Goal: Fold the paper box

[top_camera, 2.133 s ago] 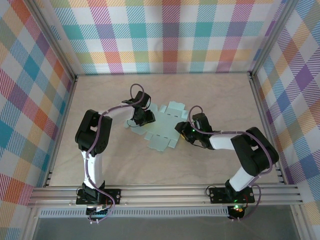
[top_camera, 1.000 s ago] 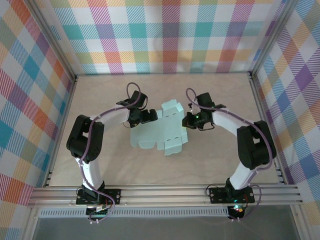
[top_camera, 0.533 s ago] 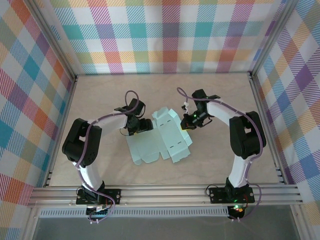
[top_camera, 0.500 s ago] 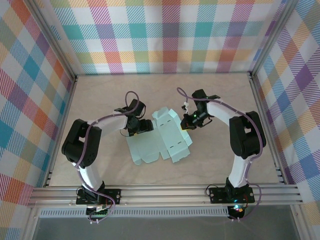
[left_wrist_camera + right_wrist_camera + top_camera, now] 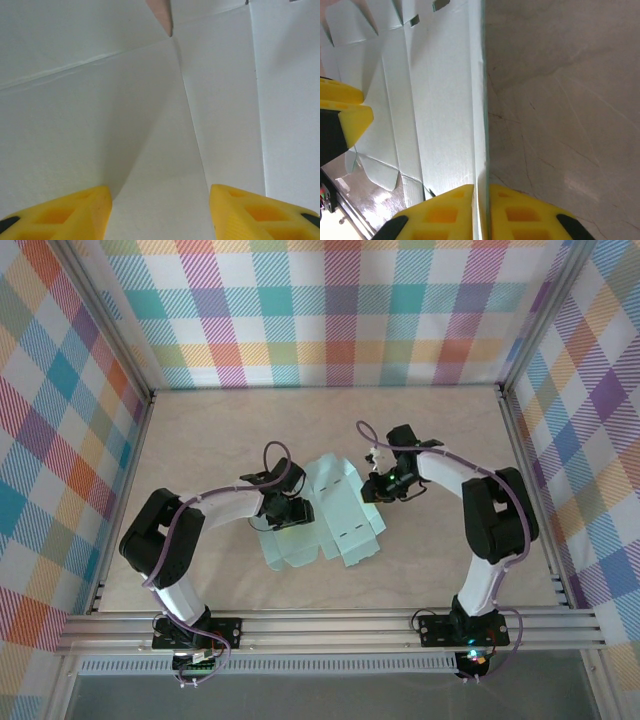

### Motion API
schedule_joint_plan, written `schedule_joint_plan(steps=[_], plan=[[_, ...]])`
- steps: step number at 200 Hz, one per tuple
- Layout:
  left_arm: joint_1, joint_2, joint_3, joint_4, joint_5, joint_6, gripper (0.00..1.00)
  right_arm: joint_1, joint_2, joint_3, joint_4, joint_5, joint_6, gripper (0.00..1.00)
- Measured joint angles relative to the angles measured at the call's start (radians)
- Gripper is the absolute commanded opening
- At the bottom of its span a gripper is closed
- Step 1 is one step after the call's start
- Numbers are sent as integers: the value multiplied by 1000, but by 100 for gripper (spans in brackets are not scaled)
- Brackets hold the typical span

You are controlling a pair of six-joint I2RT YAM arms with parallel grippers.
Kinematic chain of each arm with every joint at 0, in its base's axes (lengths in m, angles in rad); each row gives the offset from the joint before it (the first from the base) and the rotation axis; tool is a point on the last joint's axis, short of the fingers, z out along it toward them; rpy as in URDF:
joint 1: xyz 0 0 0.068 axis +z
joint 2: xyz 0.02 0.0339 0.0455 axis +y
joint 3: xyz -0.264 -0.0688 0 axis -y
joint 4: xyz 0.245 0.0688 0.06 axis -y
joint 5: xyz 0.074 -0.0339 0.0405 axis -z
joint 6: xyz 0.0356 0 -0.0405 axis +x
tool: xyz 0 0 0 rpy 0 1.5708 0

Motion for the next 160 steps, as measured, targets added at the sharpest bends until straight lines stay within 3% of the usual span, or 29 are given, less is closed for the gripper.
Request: schedule_joint_plan(steps=[56,88,113,160], plan=[[0,0,-8,10,-7,-23,54,0,-105,-103,120,13,19,17],[0,0,-8,11,-8,-30,54,0,-106,-121,148,14,26,0],[0,0,-8,12,-8,-37,54,0,-106,-125,153,23,36,0],[0,0,-9,42,-2,-41,56,47,-156,-156,178,198,54,0]])
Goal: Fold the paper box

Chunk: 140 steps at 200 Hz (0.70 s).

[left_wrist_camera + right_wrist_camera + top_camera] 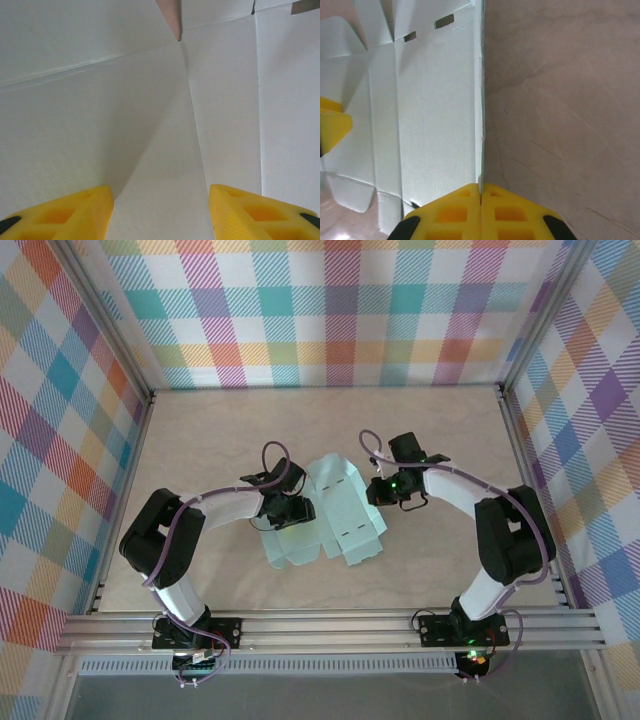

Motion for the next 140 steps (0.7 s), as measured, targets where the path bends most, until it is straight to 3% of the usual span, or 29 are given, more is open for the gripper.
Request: schedule_joint_plan(steps=[40,140], plan=[[0,-14,-12,21,5,0,56,86,-53,-42,41,221,12,0],[0,2,-19,84,25,-27,55,385,-28,-51,111,916,0,0]])
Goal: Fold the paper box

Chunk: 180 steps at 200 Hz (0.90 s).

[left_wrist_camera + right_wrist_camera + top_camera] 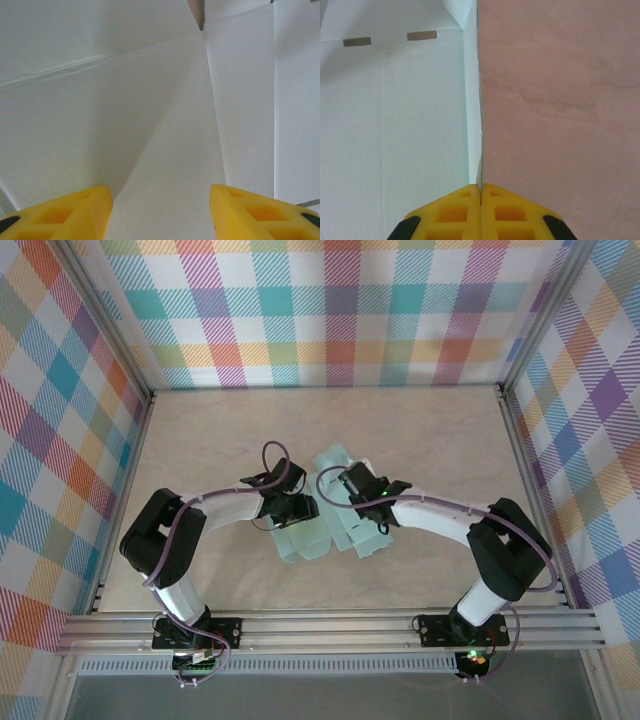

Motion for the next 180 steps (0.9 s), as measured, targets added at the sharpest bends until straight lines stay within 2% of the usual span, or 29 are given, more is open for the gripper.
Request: schedule_joint_plan(steps=[57,101,129,180], plan=[[4,0,-4,12,6,-10,56,123,154,51,-1,288,-22,0],[14,0,-10,23,19,-29,56,150,253,108,-32,381,10,0],[19,0,-14,27,25,-29,56,135,233,82,-9,347,32,0],[21,0,-19,44,39,-29,56,15,48,-38,74,53,40,0]])
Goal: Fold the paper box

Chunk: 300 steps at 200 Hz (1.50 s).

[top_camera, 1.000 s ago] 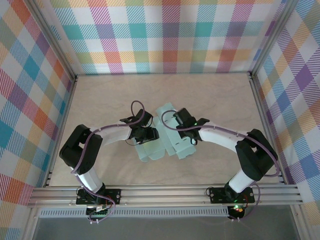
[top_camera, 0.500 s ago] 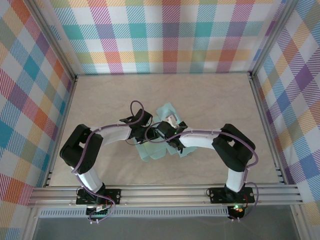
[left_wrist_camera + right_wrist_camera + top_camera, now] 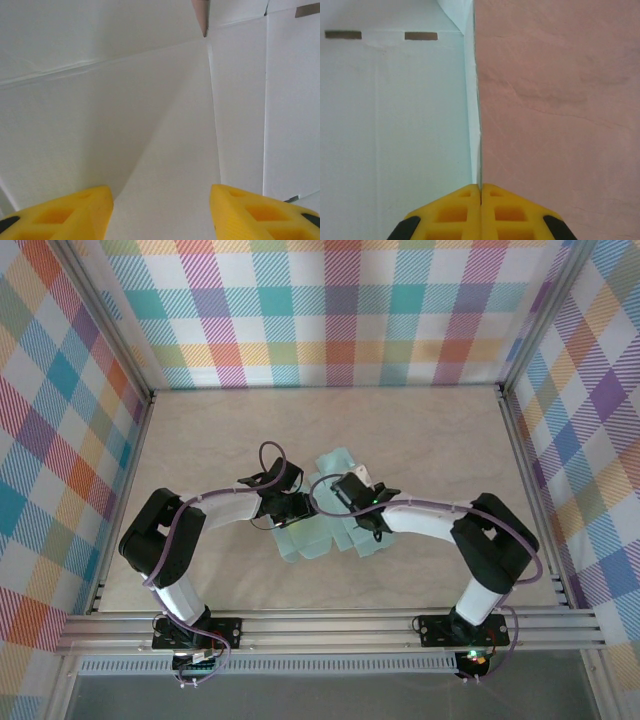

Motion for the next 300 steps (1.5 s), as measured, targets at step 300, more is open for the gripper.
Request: schedule_joint_plan(steps=[300], plan=[[18,-2,-23,56,26,-22,55,20,98,36,28,102,-75,0]])
